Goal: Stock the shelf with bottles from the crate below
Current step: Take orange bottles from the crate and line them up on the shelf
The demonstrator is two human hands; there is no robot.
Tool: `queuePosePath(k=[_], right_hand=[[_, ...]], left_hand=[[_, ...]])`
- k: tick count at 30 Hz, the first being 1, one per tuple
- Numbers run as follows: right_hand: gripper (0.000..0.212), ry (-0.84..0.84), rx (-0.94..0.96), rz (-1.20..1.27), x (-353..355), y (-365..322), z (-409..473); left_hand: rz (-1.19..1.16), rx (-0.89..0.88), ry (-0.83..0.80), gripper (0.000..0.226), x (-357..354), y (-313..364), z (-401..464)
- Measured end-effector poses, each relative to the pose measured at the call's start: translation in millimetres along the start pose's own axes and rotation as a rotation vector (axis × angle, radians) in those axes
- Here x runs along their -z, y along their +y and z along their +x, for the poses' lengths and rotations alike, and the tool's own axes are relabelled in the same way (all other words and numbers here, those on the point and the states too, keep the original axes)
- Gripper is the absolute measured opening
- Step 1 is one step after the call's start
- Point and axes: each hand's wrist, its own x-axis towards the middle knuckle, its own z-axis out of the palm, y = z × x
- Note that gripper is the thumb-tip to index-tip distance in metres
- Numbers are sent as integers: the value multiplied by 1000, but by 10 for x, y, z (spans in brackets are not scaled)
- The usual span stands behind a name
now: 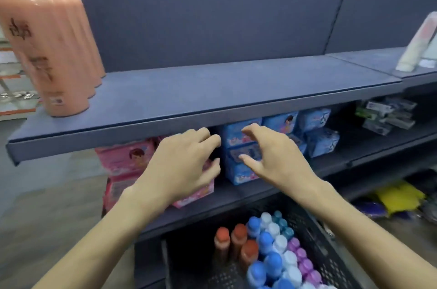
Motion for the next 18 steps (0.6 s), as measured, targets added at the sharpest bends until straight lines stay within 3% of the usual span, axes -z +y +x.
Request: queuePosePath(k=[8,18], right_hand=[[48,-267,-106,-26,-602,467,-467],[35,-679,-348,166,-1936,731,-1255]], left_hand=[[-129,64,-203,36,-956,349,-214],[-229,401,-510,30,-1966,592,-983]])
